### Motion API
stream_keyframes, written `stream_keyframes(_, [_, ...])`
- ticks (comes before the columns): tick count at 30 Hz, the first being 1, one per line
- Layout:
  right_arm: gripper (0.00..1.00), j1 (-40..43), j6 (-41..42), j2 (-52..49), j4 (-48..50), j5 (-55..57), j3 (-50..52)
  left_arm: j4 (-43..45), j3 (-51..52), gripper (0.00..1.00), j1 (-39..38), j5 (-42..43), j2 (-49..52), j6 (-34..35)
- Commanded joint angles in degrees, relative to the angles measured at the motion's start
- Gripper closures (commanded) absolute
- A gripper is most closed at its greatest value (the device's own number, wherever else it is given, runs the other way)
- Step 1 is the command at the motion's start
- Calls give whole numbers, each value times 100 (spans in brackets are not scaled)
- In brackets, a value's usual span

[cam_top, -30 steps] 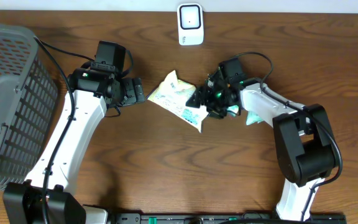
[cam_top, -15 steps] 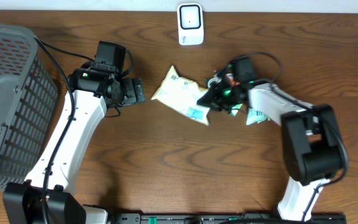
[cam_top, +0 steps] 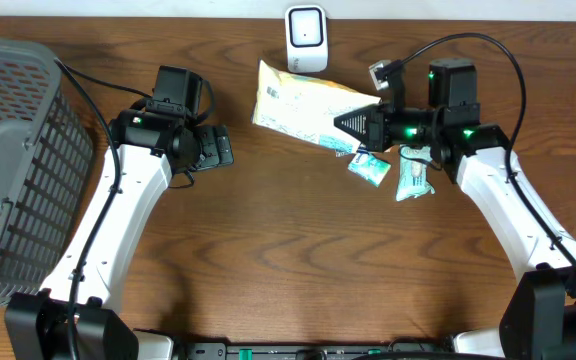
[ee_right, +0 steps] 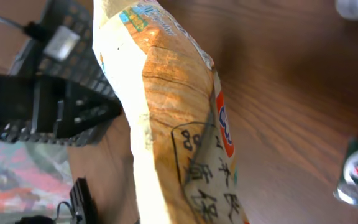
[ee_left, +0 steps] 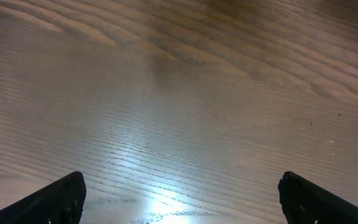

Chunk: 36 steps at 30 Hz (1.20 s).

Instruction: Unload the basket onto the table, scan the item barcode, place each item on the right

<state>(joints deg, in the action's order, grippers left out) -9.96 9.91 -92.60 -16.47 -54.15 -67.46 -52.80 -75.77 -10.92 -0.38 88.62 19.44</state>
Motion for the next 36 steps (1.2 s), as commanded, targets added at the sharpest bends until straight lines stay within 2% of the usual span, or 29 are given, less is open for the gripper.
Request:
stream_keyframes(1, [99,59,-247,98,107,-809,-46,-28,-31,2,28,-74,11,-35])
stream_keyframes(4, [99,238,59,98,304,-1121,-46,-31,-31,2,28,-74,11,-35])
stream_keyframes(11, [99,680,2083,98,997,-1115,-46,-31,-31,2,28,-74,11,-35])
stream_keyframes(13, [99,693,2245,98,1047,-1113,-46,-31,-31,2,28,-74,11,-35])
stream_keyframes(26, [99,686,2173,98,962,-1095,-46,-31,-31,2,28,-74,11,-35])
stream_keyframes(30, [99,634,1550,96,330,-837,-42,-31,-31,2,28,-74,11,-35])
stream_keyframes(33, [99,494,1032,96,-494,-37,-35,-31,-31,2,28,-74,11,-35])
stream_keyframes(36, [99,363,776,94,-839,472,-35,-31,-31,2,28,-74,11,-35])
